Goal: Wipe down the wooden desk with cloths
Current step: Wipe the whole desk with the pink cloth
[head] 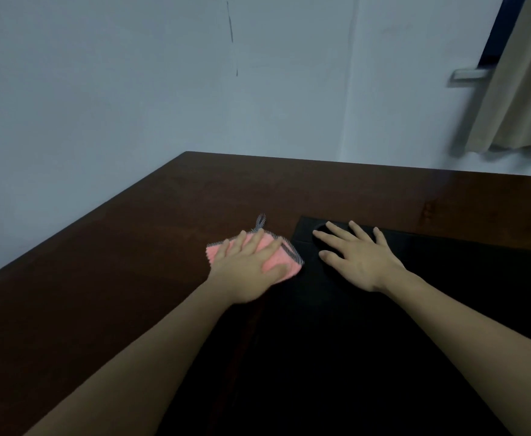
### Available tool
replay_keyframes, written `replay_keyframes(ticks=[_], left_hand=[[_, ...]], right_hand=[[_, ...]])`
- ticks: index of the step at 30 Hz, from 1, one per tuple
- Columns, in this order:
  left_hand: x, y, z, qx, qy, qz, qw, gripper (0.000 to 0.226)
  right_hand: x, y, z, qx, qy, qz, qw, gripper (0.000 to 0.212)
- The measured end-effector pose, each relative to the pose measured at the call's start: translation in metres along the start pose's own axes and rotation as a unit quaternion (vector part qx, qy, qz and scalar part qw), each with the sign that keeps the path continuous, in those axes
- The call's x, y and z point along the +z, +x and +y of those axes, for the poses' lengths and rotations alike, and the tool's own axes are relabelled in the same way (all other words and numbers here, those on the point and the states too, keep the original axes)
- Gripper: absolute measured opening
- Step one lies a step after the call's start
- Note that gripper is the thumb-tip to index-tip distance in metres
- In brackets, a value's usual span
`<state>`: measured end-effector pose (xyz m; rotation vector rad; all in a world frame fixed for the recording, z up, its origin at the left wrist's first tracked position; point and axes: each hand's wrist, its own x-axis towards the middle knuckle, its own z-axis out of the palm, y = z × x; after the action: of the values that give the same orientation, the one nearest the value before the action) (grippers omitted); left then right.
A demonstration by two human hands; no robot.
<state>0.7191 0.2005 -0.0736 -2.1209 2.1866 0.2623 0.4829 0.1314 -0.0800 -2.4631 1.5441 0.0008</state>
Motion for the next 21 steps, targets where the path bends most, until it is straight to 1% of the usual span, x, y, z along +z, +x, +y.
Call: replay_keyframes(ticks=[3, 5, 7, 12, 15, 18, 21], left_hand=[[-0.003, 0.026, 0.014, -0.05, -0.025, 0.007, 0.998, 0.067], [-0.003, 0.029, 0.021, -0.06, -0.032, 0.009, 0.998, 0.067], [-0.003, 0.018, 0.024, -0.046, -0.028, 0.004, 0.999, 0.068], [0.01, -0.035, 0.031, 0.044, 0.0, 0.001, 0.999, 0.069], [0.013, -0.046, 0.03, 0.058, -0.001, -0.001, 0.998, 0.07], [0.005, -0.025, 0.028, 0.033, 0.0, -0.011, 0.999, 0.073], [-0.004, 0.012, 0.024, -0.028, -0.019, -0.003, 0.999, 0.074]], right_hand=[[0.0, 0.0, 0.0, 0.001, 0.007, 0.005, 1.0, 0.052], [-0.001, -0.001, 0.0, 0.0, 0.011, 0.008, 1.0, 0.051], [-0.002, -0.001, 0.0, -0.002, 0.01, 0.009, 1.0, 0.051], [-0.001, 0.0, 0.0, -0.008, 0.009, 0.003, 1.0, 0.051], [-0.001, 0.0, 0.0, -0.009, 0.007, 0.007, 1.0, 0.051], [0.0, 0.0, 0.001, -0.006, 0.005, 0.001, 1.0, 0.051], [0.0, 0.002, 0.001, -0.002, 0.007, 0.004, 1.0, 0.051]])
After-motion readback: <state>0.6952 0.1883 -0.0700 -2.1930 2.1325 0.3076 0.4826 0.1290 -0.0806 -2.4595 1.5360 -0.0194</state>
